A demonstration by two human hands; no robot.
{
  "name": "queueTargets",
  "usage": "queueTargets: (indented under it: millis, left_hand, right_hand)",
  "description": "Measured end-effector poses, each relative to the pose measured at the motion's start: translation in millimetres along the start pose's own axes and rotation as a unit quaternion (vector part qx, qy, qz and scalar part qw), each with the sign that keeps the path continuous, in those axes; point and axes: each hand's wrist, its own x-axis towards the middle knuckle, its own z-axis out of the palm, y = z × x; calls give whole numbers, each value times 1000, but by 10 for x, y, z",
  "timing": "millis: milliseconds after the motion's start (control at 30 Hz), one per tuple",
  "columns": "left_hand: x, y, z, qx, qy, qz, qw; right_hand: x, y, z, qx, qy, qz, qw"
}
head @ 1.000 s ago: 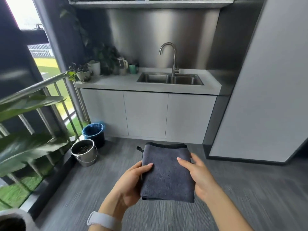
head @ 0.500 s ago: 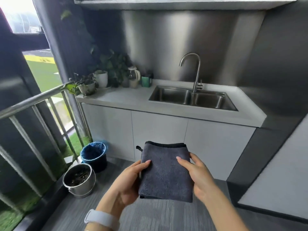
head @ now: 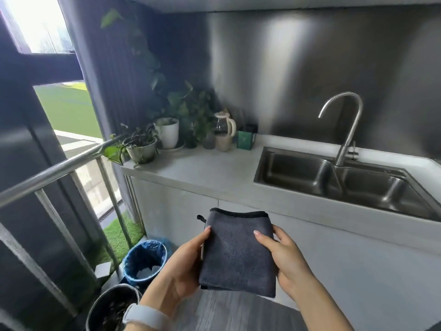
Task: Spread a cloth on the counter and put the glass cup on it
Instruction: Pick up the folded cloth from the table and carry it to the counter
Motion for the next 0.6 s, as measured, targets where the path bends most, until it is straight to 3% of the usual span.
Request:
queueTargets:
  millis: [600]
  left_hand:
    - [2949, 1842, -830, -12, 69, 2, 998]
  right_hand:
    - [3559, -335, 1098, -23, -20, 20, 999]
